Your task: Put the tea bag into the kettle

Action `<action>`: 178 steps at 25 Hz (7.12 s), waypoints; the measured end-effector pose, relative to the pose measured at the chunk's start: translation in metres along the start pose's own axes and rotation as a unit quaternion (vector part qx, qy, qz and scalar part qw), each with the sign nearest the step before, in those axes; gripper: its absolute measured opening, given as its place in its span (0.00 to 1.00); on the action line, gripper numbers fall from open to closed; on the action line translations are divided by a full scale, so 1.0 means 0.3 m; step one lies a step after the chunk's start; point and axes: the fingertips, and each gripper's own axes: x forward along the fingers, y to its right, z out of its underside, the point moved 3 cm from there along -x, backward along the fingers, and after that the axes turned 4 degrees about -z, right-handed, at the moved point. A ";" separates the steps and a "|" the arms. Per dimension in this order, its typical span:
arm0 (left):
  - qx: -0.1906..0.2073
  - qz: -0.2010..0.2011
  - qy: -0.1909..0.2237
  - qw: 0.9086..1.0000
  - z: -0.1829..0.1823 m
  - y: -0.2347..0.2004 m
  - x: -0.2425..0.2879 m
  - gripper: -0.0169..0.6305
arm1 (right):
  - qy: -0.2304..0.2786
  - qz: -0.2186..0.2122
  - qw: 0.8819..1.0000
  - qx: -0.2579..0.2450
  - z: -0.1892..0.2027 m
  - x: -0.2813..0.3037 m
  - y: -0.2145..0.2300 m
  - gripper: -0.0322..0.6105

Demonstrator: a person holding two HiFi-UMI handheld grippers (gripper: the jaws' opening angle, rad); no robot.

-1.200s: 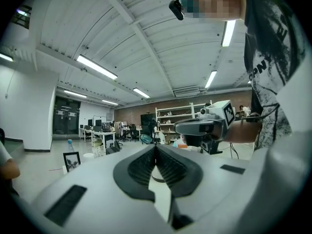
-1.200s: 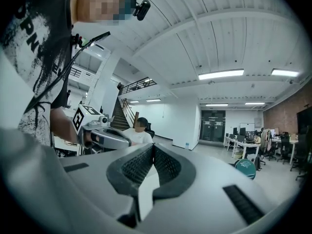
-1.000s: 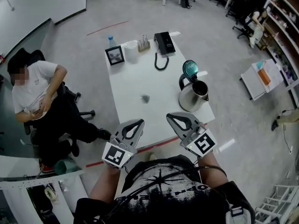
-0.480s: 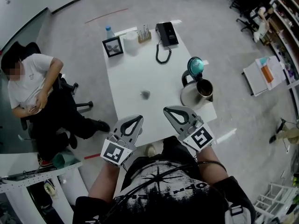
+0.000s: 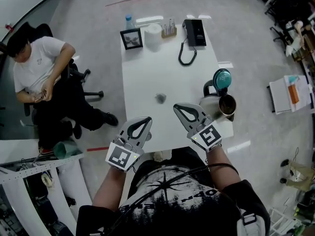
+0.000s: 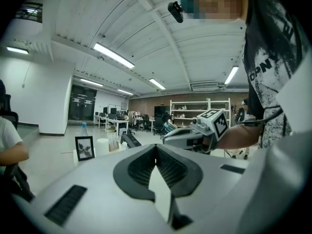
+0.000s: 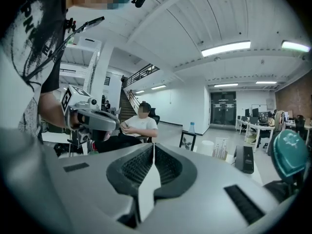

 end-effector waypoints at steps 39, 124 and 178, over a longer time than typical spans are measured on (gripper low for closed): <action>-0.087 -0.099 -0.041 0.990 0.155 -0.080 0.048 0.04 | -0.217 -0.053 0.972 0.067 0.580 0.439 0.176 0.07; 0.024 0.055 -0.040 0.997 -0.024 0.627 0.453 0.04 | -0.039 0.103 0.993 0.046 0.211 -0.632 0.401 0.07; 0.050 0.106 0.024 0.993 -0.113 0.633 0.385 0.04 | 0.033 0.132 0.990 0.028 0.108 -0.851 0.207 0.07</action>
